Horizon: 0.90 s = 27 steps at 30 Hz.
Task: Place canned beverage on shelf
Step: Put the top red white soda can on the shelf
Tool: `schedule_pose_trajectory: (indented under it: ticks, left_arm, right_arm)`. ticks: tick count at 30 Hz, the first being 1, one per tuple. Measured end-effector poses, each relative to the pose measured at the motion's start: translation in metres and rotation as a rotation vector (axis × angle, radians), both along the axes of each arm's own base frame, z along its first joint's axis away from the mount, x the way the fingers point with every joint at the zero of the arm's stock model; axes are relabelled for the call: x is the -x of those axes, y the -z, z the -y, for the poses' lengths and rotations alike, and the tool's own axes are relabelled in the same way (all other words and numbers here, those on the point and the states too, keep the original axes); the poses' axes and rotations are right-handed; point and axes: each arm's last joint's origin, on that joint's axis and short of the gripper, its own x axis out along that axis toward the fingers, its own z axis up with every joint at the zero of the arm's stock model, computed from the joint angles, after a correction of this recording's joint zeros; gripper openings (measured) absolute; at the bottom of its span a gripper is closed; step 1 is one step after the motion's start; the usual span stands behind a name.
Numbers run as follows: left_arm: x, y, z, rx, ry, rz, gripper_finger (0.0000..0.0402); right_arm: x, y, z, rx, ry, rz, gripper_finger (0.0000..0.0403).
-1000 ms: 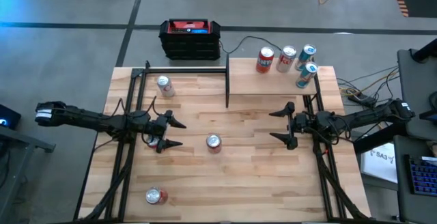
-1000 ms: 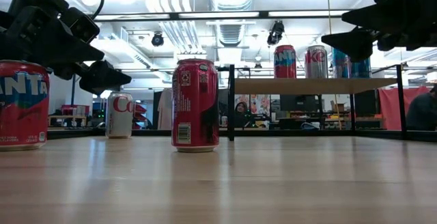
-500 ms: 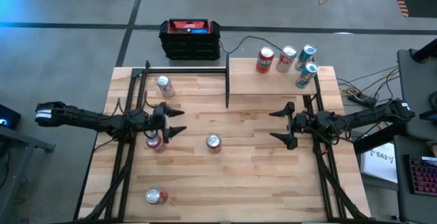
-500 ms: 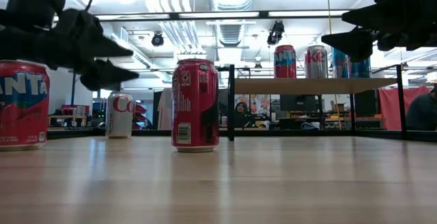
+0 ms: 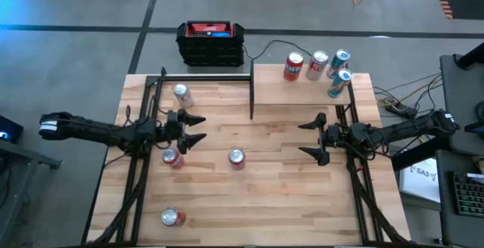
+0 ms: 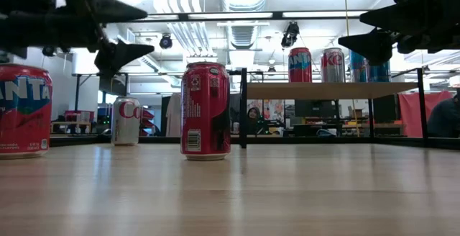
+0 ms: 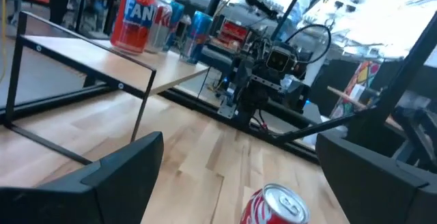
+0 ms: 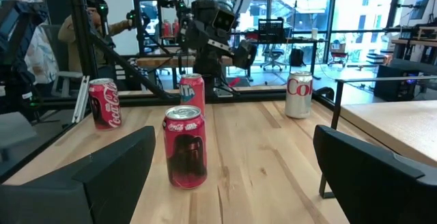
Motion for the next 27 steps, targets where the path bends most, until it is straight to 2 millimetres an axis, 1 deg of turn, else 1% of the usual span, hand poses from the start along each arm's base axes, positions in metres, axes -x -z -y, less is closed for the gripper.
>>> schedule_pose_trajectory:
  ticks: [3,8,12,16,18,20,23,27]
  left_arm:
    - [-0.008,-0.014,0.0,-0.002,0.018,-0.056,0.0368]
    - [-0.022,-0.035,0.001,-0.038,0.054,-0.257,0.0368]
    - [-0.034,-0.059,0.001,0.0,0.046,-0.329,0.0368]
    - [-0.05,-0.076,0.0,0.028,0.039,-0.427,0.0369]
    - [-0.058,-0.084,-0.001,0.064,0.001,-0.472,0.0368]
    - [-0.067,-0.09,-0.002,0.107,-0.05,-0.537,0.0369]
    - [-0.081,-0.098,-0.003,0.164,-0.084,-0.649,0.0368]
    - [-0.1,-0.103,-0.002,0.192,-0.066,-0.831,0.0369]
  right_arm:
    - [0.0,0.0,0.0,0.0,0.0,0.0,0.0383]
    - [0.0,0.0,0.0,0.0,0.0,0.0,0.0383]
    - [0.0,0.0,0.0,0.0,0.0,0.0,0.0383]
    - [0.0,0.0,0.0,0.0,0.0,0.0,0.0383]
    - [0.0,0.0,0.0,0.0,0.0,0.0,0.0383]
    - [0.0,0.0,0.0,0.0,0.0,0.0,0.0383]
    - [0.0,0.0,0.0,0.0,0.0,0.0,0.0383]
    - [0.0,0.0,0.0,0.0,0.0,0.0,0.0383]
